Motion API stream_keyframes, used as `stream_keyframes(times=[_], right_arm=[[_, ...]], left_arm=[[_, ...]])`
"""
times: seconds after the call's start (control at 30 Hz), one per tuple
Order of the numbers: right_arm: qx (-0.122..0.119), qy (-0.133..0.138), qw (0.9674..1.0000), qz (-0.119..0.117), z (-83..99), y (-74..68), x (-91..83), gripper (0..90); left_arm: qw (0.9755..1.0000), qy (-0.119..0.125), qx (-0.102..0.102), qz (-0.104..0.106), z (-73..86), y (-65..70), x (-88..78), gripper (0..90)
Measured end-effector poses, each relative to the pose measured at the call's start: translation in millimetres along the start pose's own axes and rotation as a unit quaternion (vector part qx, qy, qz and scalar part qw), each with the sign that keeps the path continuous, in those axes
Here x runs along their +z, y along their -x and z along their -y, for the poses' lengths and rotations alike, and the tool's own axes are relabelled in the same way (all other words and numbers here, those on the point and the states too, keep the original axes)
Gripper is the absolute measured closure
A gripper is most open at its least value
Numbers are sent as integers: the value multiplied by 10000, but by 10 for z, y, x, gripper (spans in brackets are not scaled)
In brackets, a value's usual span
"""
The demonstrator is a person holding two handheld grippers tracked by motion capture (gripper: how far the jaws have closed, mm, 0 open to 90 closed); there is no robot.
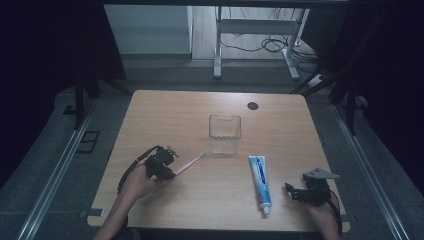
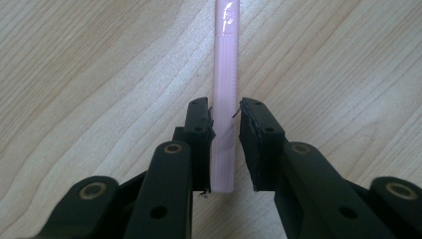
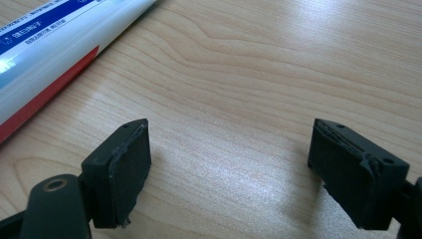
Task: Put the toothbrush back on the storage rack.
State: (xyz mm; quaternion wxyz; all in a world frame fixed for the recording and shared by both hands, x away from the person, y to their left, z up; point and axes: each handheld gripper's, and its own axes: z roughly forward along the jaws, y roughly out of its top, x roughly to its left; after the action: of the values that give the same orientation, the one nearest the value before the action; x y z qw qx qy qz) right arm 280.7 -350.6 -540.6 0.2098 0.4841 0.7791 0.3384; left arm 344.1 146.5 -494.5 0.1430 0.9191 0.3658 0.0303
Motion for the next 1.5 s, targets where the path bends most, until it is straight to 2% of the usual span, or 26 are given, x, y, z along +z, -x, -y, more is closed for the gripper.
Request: stream_keyframes(times=[0.13,0.4,0.53,0.67,0.97,1.1,1.23,1.5], right_arm=[[-2,0,10000,-1,0,0,0,167],[0,0,10000,0,0,0,0,167],[1,0,10000,-1,0,0,0,167],[1,0,10000,-1,0,0,0,167],[1,0,10000,-2,0,0,0,167],[1,1,10000,-1,0,0,0,167],[-1,2,10000,-1,0,0,0,167],[0,1,10000,-1,0,0,0,167]], left_arm=[[9997,-247,65,-25,-103,15,52,747],[9984,-543,142,-76,-223,46,105,752],[9970,-743,157,-115,-285,60,134,752],[9951,-949,259,-131,-340,48,157,752],[9938,-1080,264,-21,-426,9,180,738],[9943,-1051,175,53,-464,-12,196,729],[9941,-1066,181,91,-497,-39,203,727],[9930,-1167,145,129,-534,-76,208,782]])
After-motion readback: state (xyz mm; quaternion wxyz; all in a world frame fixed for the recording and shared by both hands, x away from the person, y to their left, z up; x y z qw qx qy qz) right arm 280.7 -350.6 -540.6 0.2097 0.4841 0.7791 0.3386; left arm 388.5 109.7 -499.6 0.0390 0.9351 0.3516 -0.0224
